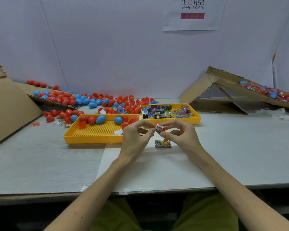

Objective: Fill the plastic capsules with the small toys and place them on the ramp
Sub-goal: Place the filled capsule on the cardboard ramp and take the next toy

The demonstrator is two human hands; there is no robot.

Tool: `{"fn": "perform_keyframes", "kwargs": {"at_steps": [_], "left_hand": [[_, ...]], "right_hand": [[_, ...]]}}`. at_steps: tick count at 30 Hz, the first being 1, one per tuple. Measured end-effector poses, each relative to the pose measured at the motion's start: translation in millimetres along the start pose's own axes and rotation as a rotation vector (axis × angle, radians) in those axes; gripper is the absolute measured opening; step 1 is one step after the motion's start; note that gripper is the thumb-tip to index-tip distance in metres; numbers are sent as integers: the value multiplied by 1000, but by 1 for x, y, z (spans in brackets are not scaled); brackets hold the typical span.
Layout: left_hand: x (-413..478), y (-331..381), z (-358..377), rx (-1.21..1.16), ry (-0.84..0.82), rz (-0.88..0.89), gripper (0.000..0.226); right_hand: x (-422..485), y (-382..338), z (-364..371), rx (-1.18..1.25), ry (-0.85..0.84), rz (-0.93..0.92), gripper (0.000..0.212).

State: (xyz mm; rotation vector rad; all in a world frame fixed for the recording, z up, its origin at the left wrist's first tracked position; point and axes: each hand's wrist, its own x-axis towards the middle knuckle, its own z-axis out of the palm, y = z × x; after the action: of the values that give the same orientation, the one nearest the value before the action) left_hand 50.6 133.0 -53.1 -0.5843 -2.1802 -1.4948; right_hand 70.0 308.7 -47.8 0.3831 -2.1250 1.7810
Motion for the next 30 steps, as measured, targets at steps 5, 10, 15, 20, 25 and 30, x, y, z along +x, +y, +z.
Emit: {"fn": "perform_keyframes", "kwargs": {"at_steps": [5, 10, 15, 20, 25, 30], "left_hand": [[1, -2, -1, 38, 4, 4, 5], [1, 0, 1, -39, -78, -91, 7], [2, 0, 2, -54, -103, -145, 10], [0, -1, 3, 7, -89, -102, 9], [-1, -4, 5, 89, -124, -1, 10], [1, -6, 6, 166, -130, 13, 10]], "right_hand": [[0, -1, 0, -14, -2, 4, 26], [0, -3, -1, 1, -17, 11, 28], [0, -2, -2, -5, -25, 27, 31], [-1, -1, -2, -10, -41, 25, 28], [0, -1, -3, -8, -38, 27, 29], [-1, 0, -3, -2, -37, 33, 28]]}}
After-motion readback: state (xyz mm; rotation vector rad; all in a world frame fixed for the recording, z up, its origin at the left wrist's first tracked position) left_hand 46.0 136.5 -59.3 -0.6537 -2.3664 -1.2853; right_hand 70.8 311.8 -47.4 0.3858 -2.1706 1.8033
